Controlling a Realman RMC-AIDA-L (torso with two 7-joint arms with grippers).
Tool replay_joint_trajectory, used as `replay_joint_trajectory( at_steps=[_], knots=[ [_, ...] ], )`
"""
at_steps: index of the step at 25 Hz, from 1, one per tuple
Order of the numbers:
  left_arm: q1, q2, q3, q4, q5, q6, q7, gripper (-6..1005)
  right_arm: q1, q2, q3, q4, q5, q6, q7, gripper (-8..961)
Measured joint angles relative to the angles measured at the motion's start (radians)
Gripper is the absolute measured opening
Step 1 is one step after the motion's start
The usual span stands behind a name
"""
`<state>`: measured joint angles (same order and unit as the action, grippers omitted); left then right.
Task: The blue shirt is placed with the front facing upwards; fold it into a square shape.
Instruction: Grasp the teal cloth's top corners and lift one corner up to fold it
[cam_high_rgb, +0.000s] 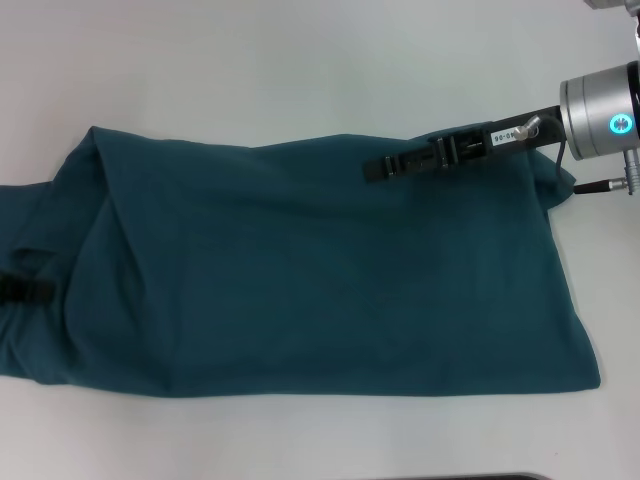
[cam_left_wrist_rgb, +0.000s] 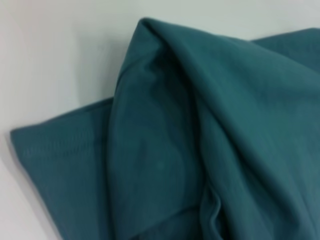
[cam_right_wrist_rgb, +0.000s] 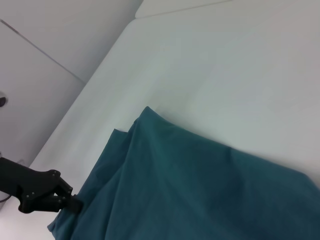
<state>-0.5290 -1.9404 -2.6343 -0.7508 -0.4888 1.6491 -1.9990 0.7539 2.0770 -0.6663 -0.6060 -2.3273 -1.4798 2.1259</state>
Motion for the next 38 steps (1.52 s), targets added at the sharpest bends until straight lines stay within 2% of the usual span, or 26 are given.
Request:
replay_joint_trajectory(
  at_steps=[9, 21, 31, 38],
  knots=[
    [0.008, 0.0, -0.001, -0.028, -0.01, 0.015, 0.003, 28, 0.0, -0.002, 0.001, 0.0, 0.0, 0.001, 0.0, 657],
    [0.072, -0.002, -0.043, -0.106, -0.009, 0.049, -0.001, 29, 0.011, -0.002, -0.001, 0.0, 0.0, 0.007, 0.002, 655],
    [0.107, -0.003, -0.043, -0.097, -0.005, 0.033, 0.002, 37, 0.017, 0.0, -0.006, 0.0, 0.0, 0.007, 0.004, 653],
    [0.131, -0.012, -0.042, -0.095, 0.001, 0.025, 0.005, 47, 0.016, 0.0, -0.007, 0.0, 0.0, 0.003, 0.004, 652]
  ],
)
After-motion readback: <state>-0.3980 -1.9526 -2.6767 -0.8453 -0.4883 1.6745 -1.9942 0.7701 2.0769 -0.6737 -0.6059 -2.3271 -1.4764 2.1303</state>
